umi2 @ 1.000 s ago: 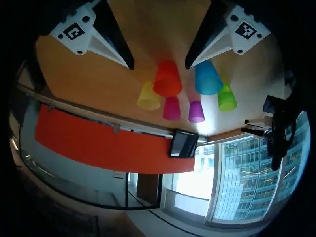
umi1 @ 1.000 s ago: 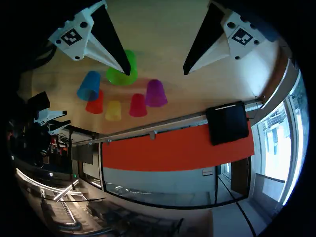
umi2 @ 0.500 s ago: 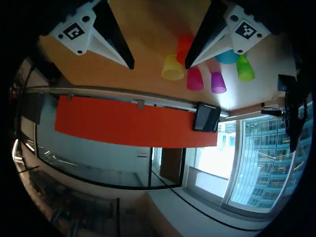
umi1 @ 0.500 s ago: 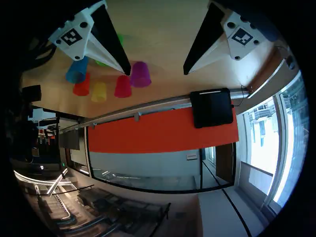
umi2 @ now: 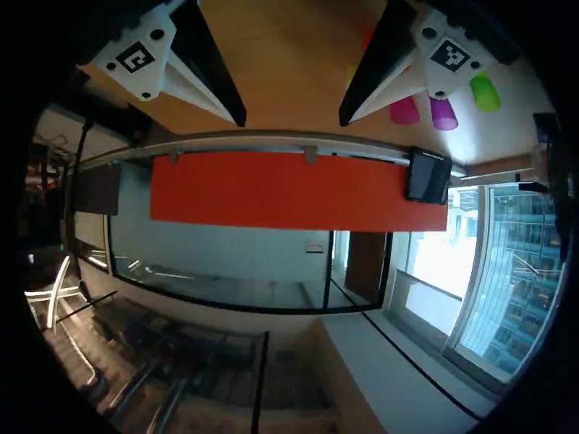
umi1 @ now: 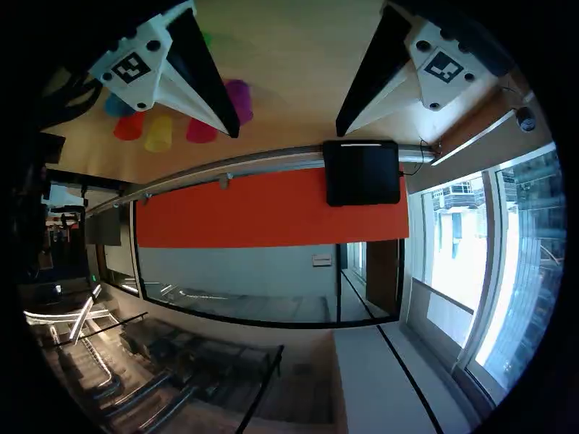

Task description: Pour water

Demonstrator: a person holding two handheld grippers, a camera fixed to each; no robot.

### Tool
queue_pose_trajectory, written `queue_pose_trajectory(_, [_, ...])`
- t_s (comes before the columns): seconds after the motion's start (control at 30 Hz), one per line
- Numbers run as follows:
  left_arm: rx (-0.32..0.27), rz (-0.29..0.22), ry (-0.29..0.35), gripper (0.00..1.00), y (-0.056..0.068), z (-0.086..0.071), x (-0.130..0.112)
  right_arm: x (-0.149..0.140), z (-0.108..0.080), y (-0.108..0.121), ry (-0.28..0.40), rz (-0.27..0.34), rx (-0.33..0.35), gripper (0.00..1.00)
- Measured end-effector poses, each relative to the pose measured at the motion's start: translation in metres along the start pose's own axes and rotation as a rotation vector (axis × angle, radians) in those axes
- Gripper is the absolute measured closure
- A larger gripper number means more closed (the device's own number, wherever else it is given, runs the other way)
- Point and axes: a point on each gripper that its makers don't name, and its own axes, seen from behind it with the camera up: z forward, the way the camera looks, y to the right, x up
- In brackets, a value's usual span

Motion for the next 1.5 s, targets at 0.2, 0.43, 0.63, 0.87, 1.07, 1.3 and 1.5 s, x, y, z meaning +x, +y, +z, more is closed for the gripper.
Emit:
queue_pose_trajectory(0.2, [0.040,-0.023,0.025,0.01,-0.002,0.002,0.005,0.011,-0.003,0.011,0.038,-0.005,-0.067,0.01])
queue_pose_trajectory(0.43, [0.084,-0.048,0.043,0.01,-0.009,0.007,0.007,0.018,-0.009,0.011,0.070,0.013,-0.088,0.01])
queue_pose_trajectory(0.63, [0.118,-0.044,0.056,0.01,-0.015,0.007,0.002,0.018,-0.010,0.018,0.082,0.030,-0.112,0.01])
queue_pose_trajectory(0.87, [0.151,-0.031,0.056,0.01,-0.021,0.007,-0.014,0.007,-0.008,0.023,0.054,0.038,-0.135,0.01])
queue_pose_trajectory(1.07, [0.173,-0.026,0.050,0.01,-0.026,0.006,-0.029,0.003,-0.007,0.020,0.033,0.047,-0.135,0.01])
queue_pose_trajectory(1.3, [0.185,-0.044,0.046,0.01,-0.029,0.005,-0.045,0.002,-0.007,0.017,0.023,0.058,-0.134,0.01])
queue_pose_trajectory(1.5, [0.193,-0.047,0.030,0.01,-0.031,0.002,-0.059,0.003,-0.006,0.014,0.017,0.051,-0.131,0.01])
